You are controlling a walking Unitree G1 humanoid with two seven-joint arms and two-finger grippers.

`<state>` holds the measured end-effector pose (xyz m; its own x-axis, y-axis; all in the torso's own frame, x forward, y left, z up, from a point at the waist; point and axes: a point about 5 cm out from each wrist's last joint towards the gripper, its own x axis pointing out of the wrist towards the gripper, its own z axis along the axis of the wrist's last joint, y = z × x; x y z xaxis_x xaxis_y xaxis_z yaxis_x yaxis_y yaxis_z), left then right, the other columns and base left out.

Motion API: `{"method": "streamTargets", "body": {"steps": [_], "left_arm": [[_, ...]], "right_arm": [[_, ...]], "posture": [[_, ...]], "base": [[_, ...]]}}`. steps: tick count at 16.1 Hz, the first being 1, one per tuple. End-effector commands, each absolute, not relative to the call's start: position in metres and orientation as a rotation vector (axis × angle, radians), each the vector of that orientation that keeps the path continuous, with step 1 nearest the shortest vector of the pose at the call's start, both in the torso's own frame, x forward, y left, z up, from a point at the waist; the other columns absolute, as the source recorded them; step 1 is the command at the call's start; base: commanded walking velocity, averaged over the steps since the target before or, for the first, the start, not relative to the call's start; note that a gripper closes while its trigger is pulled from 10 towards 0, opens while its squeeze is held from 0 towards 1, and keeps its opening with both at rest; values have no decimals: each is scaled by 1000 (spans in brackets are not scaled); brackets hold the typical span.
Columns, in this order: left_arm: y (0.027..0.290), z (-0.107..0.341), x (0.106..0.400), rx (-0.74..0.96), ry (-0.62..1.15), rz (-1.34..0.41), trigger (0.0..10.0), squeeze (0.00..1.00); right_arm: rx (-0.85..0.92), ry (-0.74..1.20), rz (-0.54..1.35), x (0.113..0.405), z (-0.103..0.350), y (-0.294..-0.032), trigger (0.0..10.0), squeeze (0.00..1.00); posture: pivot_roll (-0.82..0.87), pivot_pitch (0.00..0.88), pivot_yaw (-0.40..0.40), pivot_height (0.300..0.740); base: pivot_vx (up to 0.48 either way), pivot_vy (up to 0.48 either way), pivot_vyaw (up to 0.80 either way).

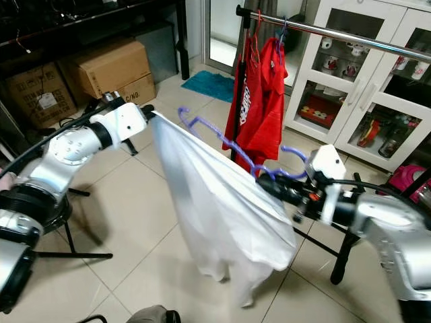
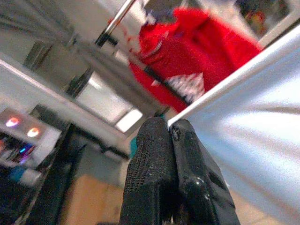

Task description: Hang hanger

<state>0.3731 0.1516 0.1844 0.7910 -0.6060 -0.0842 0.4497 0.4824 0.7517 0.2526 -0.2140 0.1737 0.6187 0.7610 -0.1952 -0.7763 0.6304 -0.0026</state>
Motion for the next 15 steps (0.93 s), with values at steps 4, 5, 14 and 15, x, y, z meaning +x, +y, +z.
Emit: {"method": "streamTargets", "body": {"steps": [4,5,14,15], "left_arm": [[103,172,356,737,-264,-870,0,0],[87,168,349,701,-270,-941,0,0],[84,141,331,353,-77,-849,10000,0],[104,135,337,270,13,-716,10000,0]], "right_arm": [[-22,110,616,281,179,-211,0,0],[-1,92,559,287,179,-208,0,0],[37,222,-95,285,132,-244,10000,0],[-5,275,-158,269,119,-249,10000,0]], "posture": [[-56,0,40,740],[-56,0,40,740],[-52,0,61,740],[-43,0,69,740]], "base": [[0,0,0],[0,0,0],[0,0,0],[0,0,-413]]}}
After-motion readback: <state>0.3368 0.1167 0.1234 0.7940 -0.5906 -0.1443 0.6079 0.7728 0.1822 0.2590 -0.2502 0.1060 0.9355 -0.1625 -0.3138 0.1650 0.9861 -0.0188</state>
